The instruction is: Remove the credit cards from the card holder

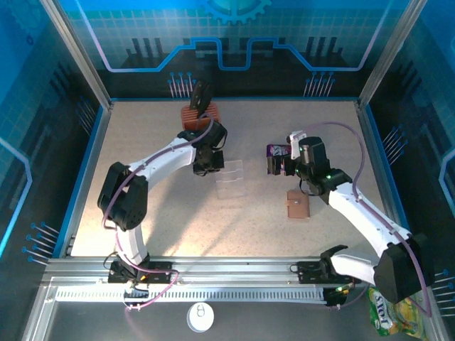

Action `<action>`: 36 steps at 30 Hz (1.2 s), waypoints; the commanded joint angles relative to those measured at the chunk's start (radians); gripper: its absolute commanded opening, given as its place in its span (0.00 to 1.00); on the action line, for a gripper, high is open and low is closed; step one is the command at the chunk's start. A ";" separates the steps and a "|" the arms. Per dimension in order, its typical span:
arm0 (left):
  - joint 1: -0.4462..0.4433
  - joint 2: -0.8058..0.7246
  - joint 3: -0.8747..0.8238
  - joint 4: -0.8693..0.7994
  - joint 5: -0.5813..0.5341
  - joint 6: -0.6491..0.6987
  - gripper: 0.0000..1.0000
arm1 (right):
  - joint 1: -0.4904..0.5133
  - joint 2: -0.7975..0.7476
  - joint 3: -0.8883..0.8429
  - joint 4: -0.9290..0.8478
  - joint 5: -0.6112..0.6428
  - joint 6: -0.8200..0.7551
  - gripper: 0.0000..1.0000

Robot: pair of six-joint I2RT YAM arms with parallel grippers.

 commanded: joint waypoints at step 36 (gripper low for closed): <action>0.005 0.248 0.267 -0.027 -0.046 0.058 0.00 | -0.041 -0.095 -0.045 -0.058 0.026 -0.003 1.00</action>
